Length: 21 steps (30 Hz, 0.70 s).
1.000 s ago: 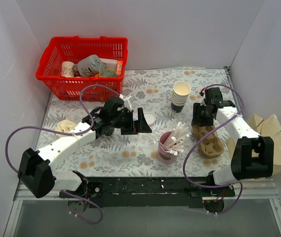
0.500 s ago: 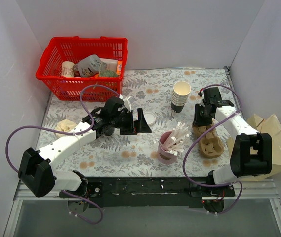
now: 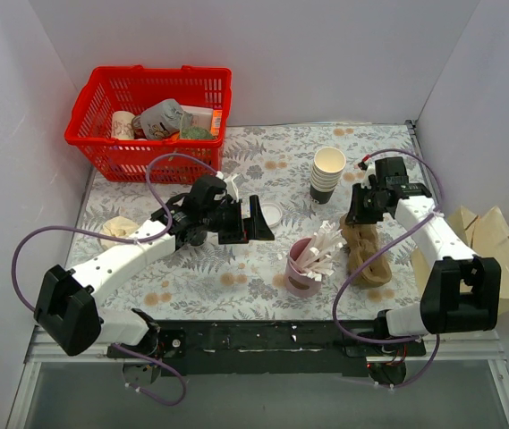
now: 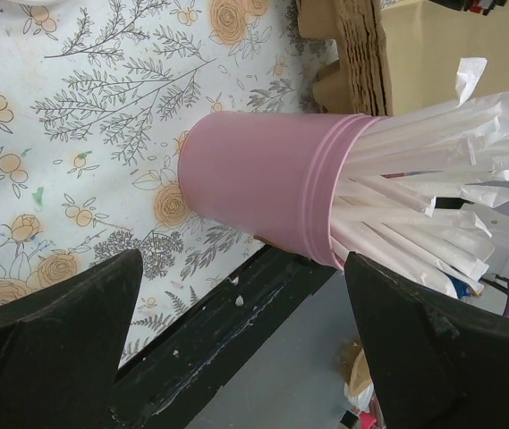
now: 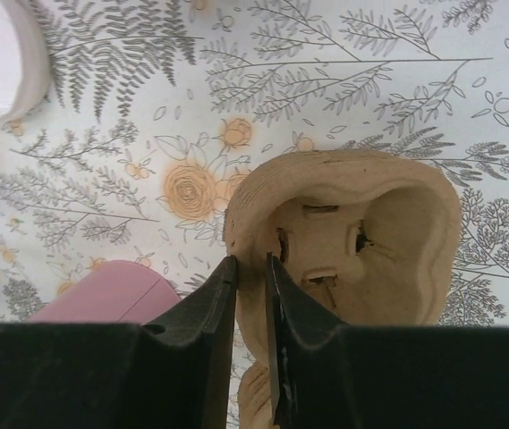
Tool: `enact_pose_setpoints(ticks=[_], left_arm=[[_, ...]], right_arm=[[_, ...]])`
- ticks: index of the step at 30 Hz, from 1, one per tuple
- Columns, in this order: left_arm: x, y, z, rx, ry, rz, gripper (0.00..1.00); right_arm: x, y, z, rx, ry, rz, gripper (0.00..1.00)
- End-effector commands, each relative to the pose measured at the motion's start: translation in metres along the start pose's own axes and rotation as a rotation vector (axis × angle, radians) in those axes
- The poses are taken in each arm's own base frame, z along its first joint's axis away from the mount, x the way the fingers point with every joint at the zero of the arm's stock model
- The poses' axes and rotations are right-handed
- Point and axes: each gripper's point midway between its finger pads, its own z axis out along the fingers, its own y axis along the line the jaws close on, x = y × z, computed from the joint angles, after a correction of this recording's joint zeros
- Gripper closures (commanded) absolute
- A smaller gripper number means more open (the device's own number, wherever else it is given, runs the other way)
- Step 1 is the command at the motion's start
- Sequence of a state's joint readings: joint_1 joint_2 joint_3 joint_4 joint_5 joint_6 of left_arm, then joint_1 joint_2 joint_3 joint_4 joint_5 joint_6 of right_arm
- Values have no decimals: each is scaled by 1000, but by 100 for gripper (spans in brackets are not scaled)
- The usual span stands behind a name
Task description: Pack the takeout coffee
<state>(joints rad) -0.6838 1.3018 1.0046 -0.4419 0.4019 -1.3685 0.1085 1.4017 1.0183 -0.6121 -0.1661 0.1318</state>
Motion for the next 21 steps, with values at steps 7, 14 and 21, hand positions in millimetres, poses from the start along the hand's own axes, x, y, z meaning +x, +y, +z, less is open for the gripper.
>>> enact_pose_setpoints(ticks=[7, 14, 21], left_arm=[[-34, 7, 29, -68, -71, -4, 2], [-48, 17, 66, -111, -41, -52, 2], [-41, 22, 82, -82, -15, -68, 2]], right_arm=[[-2, 33, -10, -191, -40, -41, 99], [4, 28, -13, -144, -45, -65, 92], [38, 32, -27, -131, -41, 16, 64]])
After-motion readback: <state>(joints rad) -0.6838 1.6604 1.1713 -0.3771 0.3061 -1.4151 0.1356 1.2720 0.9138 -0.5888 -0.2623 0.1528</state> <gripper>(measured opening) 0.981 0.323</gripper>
